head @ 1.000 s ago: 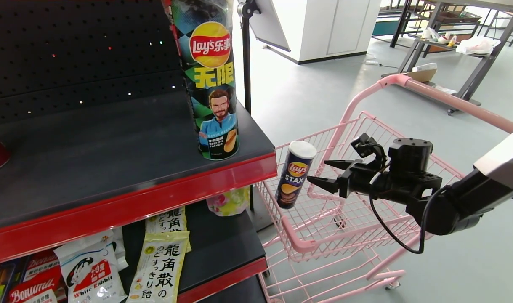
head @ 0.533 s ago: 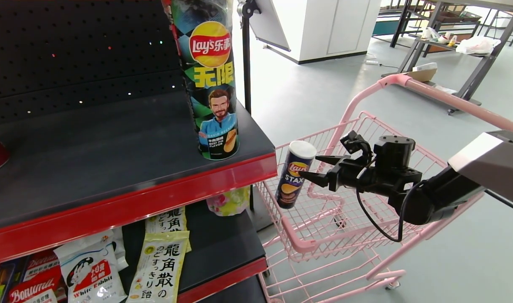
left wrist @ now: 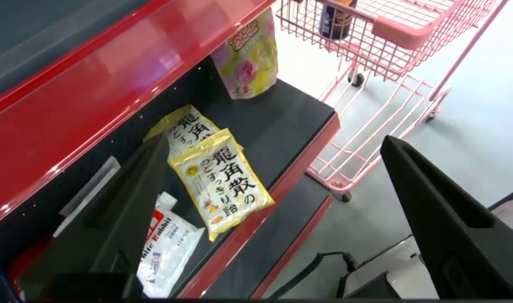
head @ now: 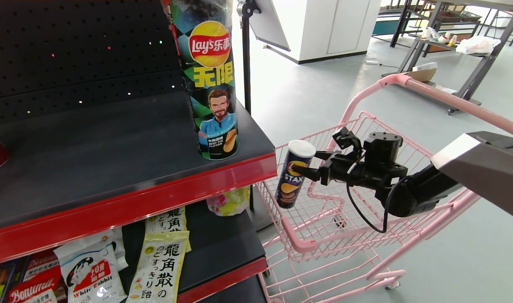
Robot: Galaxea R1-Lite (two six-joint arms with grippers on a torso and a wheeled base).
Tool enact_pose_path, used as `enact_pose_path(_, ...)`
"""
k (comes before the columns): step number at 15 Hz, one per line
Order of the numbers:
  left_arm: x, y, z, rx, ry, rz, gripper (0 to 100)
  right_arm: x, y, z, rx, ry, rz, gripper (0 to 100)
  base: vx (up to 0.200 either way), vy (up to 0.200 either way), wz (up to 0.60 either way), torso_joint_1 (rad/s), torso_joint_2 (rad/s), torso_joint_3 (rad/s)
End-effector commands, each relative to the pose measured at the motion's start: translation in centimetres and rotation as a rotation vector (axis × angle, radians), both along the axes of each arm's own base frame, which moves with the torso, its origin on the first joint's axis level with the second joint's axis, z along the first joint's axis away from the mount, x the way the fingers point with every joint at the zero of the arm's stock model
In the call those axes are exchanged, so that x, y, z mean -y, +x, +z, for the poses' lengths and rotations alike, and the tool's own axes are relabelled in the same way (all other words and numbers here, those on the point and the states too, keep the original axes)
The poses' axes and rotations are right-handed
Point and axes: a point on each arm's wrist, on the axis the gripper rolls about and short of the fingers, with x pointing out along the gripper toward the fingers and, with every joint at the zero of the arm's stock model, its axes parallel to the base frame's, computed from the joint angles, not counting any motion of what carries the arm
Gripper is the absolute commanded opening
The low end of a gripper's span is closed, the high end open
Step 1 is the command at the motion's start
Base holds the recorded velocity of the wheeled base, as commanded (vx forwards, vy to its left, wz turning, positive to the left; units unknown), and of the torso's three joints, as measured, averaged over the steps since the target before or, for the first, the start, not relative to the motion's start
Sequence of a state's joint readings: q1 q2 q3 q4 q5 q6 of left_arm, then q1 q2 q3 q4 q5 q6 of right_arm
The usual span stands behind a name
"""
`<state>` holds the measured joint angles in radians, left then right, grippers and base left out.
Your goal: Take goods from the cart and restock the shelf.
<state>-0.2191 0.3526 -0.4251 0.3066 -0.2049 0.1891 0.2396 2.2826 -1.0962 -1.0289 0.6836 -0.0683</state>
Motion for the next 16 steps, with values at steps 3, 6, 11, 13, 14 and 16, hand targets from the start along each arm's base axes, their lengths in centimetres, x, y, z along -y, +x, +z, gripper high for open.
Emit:
enact_pose_path(3,0.0,0.1,0.0,-0.003,0.003,0.005,100,-1.5,0.1,0.0,0.012,0.003,0.034,100,0.0,0.0,0.0,0.0,0.0,0.0)
enact_pose_path(6,0.0,0.1,0.1,-0.002,0.006,0.01,100,-2.0,1.0,-0.4,0.006,0.018,0.038,100,0.0,0.0,0.0,0.0,0.0,0.0)
enact_pose_path(11,0.0,0.1,0.2,0.006,0.011,0.026,100,-2.4,1.2,-0.3,-0.005,0.033,0.038,0,0.0,0.0,0.0,0.0,0.0,0.0)
enact_pose_path(13,0.0,0.0,0.2,0.007,0.01,0.026,100,-2.3,1.1,-0.1,0.001,0.035,0.035,0,0.0,0.0,0.0,0.0,0.0,0.0)
enact_pose_path(14,-0.1,0.0,0.2,0.006,0.011,0.026,100,-2.2,1.0,0.2,0.003,0.035,0.031,0,0.0,0.0,0.0,0.0,0.0,0.0)
enact_pose_path(16,-0.1,0.0,0.2,0.009,0.01,0.026,100,-1.6,-1.1,3.4,0.037,0.04,-0.001,0,0.0,0.0,0.0,0.0,0.0,0.0)
